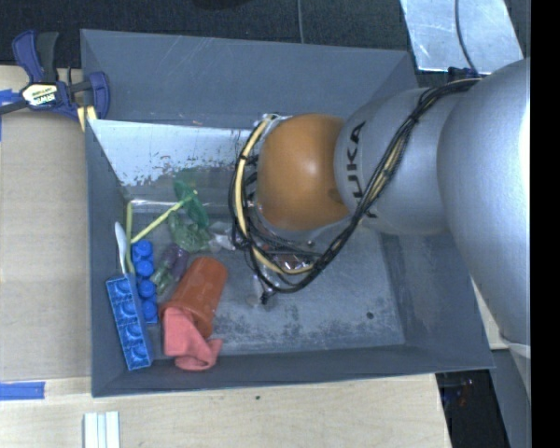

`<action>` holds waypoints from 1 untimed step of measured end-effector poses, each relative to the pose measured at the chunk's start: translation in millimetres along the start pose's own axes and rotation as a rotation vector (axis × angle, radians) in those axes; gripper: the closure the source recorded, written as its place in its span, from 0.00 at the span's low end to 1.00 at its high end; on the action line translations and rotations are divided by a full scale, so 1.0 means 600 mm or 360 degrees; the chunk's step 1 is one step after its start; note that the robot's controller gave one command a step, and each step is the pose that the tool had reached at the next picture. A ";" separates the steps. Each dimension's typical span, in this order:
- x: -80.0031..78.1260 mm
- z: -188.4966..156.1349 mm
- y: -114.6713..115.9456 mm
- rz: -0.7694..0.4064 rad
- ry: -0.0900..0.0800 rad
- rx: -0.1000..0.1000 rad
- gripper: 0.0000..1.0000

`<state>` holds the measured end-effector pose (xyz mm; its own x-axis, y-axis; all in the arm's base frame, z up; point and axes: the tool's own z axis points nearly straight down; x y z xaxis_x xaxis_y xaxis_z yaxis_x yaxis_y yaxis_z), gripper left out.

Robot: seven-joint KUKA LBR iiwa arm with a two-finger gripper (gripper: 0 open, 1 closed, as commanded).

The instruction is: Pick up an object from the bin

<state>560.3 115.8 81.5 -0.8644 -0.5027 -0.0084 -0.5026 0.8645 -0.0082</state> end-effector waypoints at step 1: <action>-0.040 0.011 0.006 -0.0291 -0.0004 0.0010 0.00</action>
Offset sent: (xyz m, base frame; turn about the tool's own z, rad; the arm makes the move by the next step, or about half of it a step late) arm -0.0165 0.0547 -0.0052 0.0266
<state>579.5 130.8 75.2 -0.7585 -0.6516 -0.0089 -0.6514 0.7586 -0.0159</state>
